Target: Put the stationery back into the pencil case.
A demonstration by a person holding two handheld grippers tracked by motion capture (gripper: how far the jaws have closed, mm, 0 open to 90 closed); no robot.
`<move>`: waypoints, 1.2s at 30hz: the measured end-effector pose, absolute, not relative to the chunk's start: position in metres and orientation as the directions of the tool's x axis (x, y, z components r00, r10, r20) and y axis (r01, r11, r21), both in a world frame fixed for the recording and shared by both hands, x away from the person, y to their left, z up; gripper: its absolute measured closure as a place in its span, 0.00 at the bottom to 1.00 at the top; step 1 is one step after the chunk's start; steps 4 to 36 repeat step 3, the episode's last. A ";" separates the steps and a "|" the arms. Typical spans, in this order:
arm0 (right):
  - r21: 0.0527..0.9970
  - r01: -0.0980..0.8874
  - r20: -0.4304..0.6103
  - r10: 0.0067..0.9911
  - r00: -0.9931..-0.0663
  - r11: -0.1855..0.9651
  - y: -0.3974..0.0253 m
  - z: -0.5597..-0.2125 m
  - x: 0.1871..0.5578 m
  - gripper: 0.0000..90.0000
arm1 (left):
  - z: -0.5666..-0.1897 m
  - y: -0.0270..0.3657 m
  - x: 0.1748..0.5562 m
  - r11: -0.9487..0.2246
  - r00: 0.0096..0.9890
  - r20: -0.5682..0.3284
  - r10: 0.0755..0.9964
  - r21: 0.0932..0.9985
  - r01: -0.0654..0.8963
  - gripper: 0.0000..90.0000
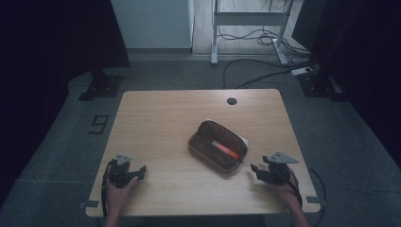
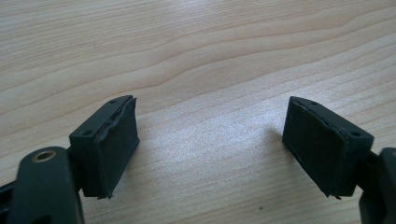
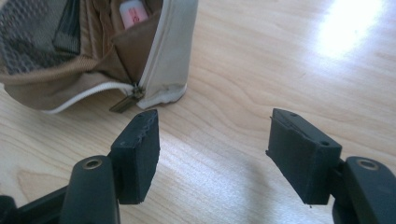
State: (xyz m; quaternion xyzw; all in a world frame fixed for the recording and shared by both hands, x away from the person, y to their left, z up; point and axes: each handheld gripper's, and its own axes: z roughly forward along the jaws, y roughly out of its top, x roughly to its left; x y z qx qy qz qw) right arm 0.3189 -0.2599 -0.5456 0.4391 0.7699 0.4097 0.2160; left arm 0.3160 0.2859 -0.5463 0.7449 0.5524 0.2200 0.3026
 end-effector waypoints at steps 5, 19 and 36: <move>0.808 0.509 0.015 0.853 -0.521 0.296 -0.257 -0.548 0.320 0.35 | -0.546 0.286 0.316 -0.207 0.293 -0.006 0.956 0.694 0.690 0.20; 0.808 0.509 0.015 0.853 -0.521 0.296 -0.257 -0.548 0.320 0.35 | -0.546 0.286 0.316 -0.207 0.293 -0.006 0.956 0.694 0.690 0.20; 0.808 0.509 0.015 0.853 -0.521 0.296 -0.257 -0.548 0.320 0.35 | -0.546 0.286 0.316 -0.207 0.293 -0.006 0.956 0.694 0.690 0.20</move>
